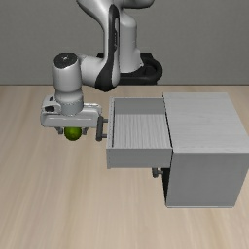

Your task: Pick up the lime and place it in the top layer of the cabinet

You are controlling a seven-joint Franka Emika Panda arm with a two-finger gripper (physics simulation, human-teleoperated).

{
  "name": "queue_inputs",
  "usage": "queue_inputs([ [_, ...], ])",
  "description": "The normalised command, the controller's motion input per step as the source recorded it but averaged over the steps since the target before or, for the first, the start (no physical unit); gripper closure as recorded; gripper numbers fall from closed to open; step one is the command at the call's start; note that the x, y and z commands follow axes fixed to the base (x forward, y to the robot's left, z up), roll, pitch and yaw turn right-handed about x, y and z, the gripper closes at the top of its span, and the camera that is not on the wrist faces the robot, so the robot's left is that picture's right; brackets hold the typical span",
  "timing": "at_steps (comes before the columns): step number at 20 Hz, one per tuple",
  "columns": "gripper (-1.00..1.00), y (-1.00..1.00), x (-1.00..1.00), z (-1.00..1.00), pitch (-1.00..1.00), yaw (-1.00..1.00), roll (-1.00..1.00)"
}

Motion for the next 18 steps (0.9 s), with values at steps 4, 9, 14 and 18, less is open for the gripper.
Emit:
queue_inputs([
  [4, 1.0, 0.0, 0.0, 0.0, 0.0, 0.0, 0.0],
  [9, 1.0, 0.0, 0.0, 0.2, 0.0, 0.0, 0.0],
  [14, 1.0, 0.0, 0.0, 0.8, 0.0, 0.0, 0.0],
  [18, 1.0, 0.0, 0.0, 1.0, 0.0, 0.0, 0.0],
])
